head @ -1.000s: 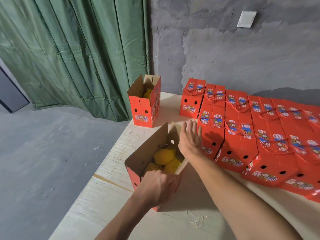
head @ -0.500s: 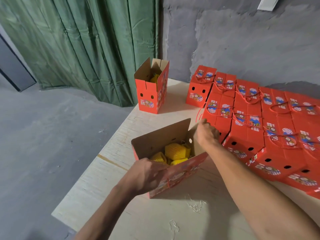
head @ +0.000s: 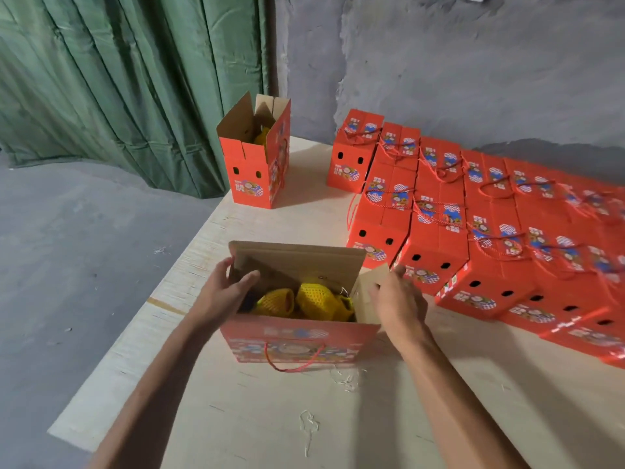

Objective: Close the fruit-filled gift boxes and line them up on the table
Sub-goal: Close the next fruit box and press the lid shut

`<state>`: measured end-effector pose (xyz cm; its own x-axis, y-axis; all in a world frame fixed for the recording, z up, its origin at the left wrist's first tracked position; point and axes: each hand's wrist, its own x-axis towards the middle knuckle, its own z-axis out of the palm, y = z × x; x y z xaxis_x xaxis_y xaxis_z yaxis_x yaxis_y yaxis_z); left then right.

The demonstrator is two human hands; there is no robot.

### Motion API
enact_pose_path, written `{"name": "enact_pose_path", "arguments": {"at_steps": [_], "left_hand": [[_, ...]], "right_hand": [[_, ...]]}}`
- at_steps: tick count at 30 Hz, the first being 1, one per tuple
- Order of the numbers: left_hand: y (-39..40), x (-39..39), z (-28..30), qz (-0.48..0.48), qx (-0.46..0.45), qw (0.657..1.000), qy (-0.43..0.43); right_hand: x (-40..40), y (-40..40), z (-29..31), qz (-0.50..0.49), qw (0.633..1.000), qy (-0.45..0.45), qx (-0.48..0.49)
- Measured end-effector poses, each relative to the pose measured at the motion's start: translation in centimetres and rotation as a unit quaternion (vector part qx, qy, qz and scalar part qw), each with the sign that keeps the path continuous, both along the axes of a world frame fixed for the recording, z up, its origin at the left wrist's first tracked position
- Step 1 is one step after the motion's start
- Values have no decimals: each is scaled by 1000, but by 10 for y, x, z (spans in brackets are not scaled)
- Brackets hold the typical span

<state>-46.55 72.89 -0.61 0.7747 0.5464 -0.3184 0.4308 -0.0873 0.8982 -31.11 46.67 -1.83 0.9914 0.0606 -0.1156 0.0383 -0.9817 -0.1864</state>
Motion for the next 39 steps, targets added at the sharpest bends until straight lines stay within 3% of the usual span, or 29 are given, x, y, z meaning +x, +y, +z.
{"name": "enact_pose_path", "arguments": {"at_steps": [3,5,8,10,11,13,15,17,18,20,21,22,26,29,33,39], "left_hand": [[7,16,-4,-43,-2,997,65],[12,27,-11,-71,83,985,136],[20,37,-19,-80,249,927,267],[23,36,-23,-123,358,864,332],[26,35,-28,-137,402,843,329],[35,32,-37,-109,421,855,284],[52,25,-44,-27,329,914,237],[69,12,-50,13,221,958,183],[74,6,-53,28,161,974,159],[73,-5,-62,50,32,990,125],[66,-8,-67,41,-22,993,112],[58,-12,-72,24,-73,993,90],[21,-21,-93,-13,-206,978,27],[-18,-34,-111,37,-302,952,20],[-73,-37,-114,71,-302,950,36],[-181,-21,-105,-38,-355,934,-5]], "right_hand": [[-9,-6,-1,-2,999,-15,33],[-10,-10,-4,-12,997,-21,69],[-7,-15,-9,-40,993,0,113],[-7,-16,-14,-60,989,29,130],[-7,-17,-18,-63,989,33,131],[-4,-24,-23,-67,987,27,147],[-1,-41,-33,-62,969,52,233],[-11,-53,-46,-103,916,136,363],[-19,-55,-57,-150,867,195,433],[-37,-51,-82,-243,721,300,575],[-45,-47,-90,-274,666,307,623],[-50,-46,-94,-295,633,299,651],[-61,-66,-98,-321,615,263,671],[-76,-92,-93,-339,600,268,673],[-98,-138,-85,-339,585,242,696],[-133,-261,-72,-371,564,193,712]]}}
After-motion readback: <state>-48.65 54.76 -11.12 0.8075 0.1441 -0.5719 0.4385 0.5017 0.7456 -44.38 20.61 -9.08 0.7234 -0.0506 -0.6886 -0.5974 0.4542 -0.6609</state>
